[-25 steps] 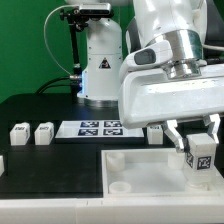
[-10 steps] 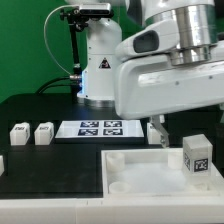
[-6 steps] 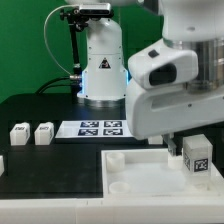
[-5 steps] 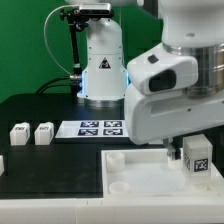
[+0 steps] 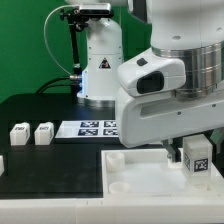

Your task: Assemble one leg

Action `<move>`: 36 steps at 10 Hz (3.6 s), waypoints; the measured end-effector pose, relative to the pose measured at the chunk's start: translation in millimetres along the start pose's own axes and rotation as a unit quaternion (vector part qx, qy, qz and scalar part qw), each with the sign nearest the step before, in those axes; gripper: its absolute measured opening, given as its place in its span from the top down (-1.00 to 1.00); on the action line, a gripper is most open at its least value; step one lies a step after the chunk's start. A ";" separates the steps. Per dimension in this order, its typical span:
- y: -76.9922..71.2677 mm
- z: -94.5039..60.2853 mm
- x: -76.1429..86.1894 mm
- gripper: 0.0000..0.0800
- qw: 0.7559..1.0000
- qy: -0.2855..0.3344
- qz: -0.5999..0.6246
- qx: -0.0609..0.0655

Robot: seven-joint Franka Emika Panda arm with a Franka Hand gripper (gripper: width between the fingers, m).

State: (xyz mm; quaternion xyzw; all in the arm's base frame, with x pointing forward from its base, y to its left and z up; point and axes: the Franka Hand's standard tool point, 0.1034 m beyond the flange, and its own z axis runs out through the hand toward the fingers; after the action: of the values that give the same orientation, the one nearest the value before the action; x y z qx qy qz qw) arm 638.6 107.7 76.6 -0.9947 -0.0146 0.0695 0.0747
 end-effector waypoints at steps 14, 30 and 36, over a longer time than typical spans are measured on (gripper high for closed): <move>-16.2 4.5 -6.2 -0.35 0.890 0.064 0.450 0.041; -7.6 2.9 0.5 0.26 0.893 0.082 0.441 0.046; -9.5 4.0 1.3 -0.01 0.788 0.067 0.605 0.090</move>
Offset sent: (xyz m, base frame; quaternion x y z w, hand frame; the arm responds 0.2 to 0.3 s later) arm -0.0419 0.0135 -0.0331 -0.0523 0.0843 0.3412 0.9347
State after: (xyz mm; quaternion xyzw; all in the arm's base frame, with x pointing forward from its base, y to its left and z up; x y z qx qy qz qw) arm 639.2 117.7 73.9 -0.7908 0.6016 0.0347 0.1073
